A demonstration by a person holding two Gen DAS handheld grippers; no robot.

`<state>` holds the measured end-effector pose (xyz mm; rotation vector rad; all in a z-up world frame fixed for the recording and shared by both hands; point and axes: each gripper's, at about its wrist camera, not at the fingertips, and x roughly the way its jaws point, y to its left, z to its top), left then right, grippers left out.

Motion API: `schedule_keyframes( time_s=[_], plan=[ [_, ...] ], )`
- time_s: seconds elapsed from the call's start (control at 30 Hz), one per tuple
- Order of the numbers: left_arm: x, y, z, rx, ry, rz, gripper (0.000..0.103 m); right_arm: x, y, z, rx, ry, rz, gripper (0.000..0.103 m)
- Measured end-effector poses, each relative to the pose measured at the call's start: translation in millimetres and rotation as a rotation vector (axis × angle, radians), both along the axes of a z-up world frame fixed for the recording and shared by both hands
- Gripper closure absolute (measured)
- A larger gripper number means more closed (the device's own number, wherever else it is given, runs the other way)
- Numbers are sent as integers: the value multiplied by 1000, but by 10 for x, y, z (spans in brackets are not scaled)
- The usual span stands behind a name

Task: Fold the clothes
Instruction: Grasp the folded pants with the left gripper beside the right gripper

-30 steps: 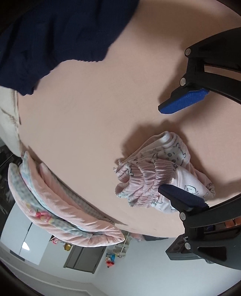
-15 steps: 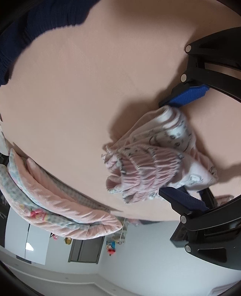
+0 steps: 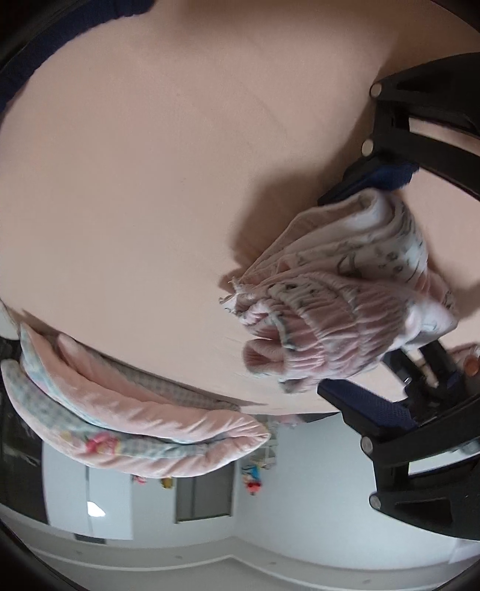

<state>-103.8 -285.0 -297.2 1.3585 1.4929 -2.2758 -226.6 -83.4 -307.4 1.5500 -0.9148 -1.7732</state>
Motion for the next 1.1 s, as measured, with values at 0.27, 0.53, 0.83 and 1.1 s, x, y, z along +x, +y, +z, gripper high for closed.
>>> schedule_keyframes(
  time_s=[0.27, 0.53, 0.83, 1.1],
  plan=[
    [130, -73, -135, 73, 54, 63, 39, 24, -73, -5, 63, 47, -5, 16],
    [183, -55, -61, 4, 33, 89, 64, 125, -24, 5, 151, 110, -60, 50],
    [137, 47, 126, -104, 43, 56, 77, 166, -120, 170, 246, 166, -46, 57],
    [178, 28, 263, -119, 91, 43, 80, 218, -146, 392, 276, 244, 0, 60]
  ],
)
